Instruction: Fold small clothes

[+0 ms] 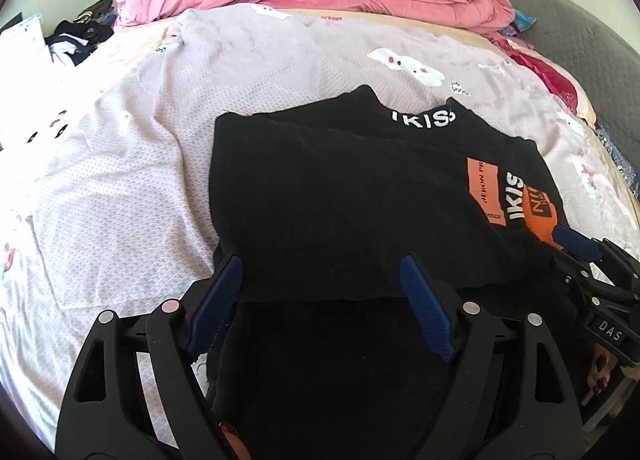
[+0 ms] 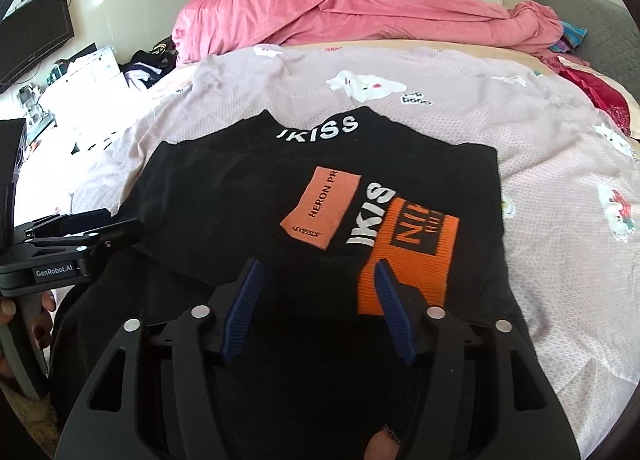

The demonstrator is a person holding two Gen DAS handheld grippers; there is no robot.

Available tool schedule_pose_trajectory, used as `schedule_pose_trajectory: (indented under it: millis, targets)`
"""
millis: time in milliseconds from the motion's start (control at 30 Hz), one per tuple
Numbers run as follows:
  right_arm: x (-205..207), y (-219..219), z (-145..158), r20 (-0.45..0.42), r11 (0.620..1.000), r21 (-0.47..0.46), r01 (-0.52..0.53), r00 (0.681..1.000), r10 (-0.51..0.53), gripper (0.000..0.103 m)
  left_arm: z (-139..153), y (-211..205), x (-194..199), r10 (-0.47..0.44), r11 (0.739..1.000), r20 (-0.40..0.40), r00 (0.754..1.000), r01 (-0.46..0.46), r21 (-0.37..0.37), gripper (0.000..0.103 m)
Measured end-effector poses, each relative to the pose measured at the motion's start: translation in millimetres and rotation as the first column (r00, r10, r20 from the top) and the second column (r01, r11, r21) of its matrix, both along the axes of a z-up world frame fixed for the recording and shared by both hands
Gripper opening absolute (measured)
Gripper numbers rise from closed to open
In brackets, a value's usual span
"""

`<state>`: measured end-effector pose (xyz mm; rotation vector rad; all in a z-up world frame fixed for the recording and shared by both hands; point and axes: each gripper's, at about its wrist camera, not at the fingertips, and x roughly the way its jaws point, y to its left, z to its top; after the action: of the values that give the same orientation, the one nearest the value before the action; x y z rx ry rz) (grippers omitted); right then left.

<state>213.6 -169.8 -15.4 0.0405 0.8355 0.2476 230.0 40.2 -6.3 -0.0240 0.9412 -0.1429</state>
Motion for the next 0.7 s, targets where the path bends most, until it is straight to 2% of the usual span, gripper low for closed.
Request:
schedule_pose_trajectory:
  millis: [200, 267, 400, 533, 700]
  targets:
    - [-7.7, -4.6, 9.9, 0.024, 1.000, 0.008, 0.024, 0.999, -0.025, 0.074, 10.4, 7.2, -7.8, 0.015, 0.999, 0.024, 1.000, -0.014, -0.033, 0.082]
    - [-10.3, -6.3, 12.5, 0.027, 0.999, 0.018, 0.035, 0.999, -0.036, 0.082, 13.1, 10.5, -9.5, 0.023, 0.999, 0.030, 0.999, -0.022, -0.044, 0.088]
    - [-16.7, -7.9, 18.4, 0.047, 0.998, 0.030, 0.049, 0.998, -0.051, 0.087, 18.1, 14.6, -13.2, 0.042, 0.998, 0.048, 0.998, -0.040, -0.044, 0.093]
    - [-24.4, -9.7, 24.5, 0.064, 0.998, 0.029, 0.060, 0.996, -0.062, 0.092, 25.7, 19.3, -19.4, 0.058, 0.998, 0.073, 0.996, -0.055, -0.040, 0.094]
    - [-38.7, -15.0, 33.2, 0.097, 0.997, 0.011, 0.078, 0.992, -0.078, 0.093, 33.8, 27.1, -31.9, 0.071, 0.994, 0.100, 0.992, -0.063, -0.086, 0.094]
